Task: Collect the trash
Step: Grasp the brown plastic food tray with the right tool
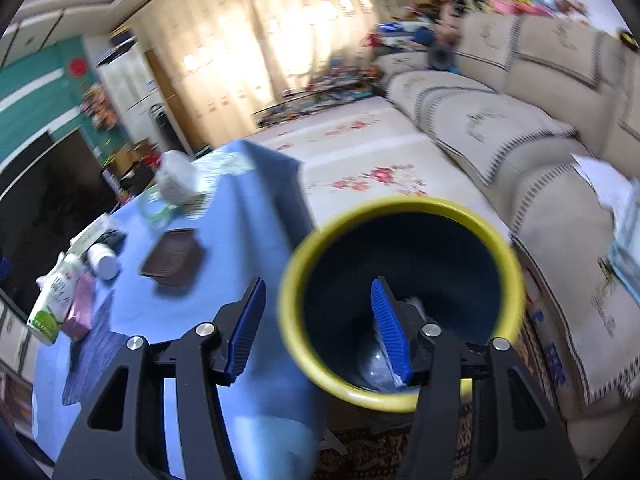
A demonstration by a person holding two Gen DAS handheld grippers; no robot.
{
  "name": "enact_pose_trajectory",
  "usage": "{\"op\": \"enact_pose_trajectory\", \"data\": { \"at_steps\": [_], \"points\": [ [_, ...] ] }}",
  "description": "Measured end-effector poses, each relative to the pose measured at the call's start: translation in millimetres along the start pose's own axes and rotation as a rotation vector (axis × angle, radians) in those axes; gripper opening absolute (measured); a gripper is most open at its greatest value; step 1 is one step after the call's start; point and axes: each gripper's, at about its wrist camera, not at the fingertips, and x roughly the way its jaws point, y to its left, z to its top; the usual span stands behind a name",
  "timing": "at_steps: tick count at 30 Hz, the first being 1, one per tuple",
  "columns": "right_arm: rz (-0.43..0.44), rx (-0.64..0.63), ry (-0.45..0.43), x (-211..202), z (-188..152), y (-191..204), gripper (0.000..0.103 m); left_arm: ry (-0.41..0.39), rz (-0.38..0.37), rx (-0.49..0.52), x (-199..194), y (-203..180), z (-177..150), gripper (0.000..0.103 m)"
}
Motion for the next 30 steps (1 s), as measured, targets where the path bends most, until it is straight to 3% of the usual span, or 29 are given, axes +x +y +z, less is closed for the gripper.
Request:
{"op": "enact_pose_trajectory", "data": {
  "at_steps": [2,7,13,20,22,24,30],
  "points": [
    [0.022,-0.033,0.025,14,7,24,0.053,-0.012,0.027,-0.026,-7,22,-3,0.081],
    [0.050,-0.073,0.096,56,25,69,0.037,-0.009,0.053,-0.055,-13,59,-13,0.082],
    [0.023,-0.086,0.166,93,33,97,0.035,0.009,0.047,-0.100,-8,85,-21,0.082],
    [-0.045,-0.086,0.209,117,25,103,0.033,0.022,0.047,-0.128,-1,101,-31,0.082],
    [-0.059,-0.090,0.198,118,23,104,0.015,0.026,0.044,-0.134,0,104,-32,0.082],
    [-0.049,-0.078,0.191,117,24,103,0.007,0.028,0.044,-0.138,1,106,-33,0.082],
    [-0.034,-0.067,0.149,98,21,96,0.004,0.026,0.048,-0.135,-1,104,-35,0.082]
  ]
}}
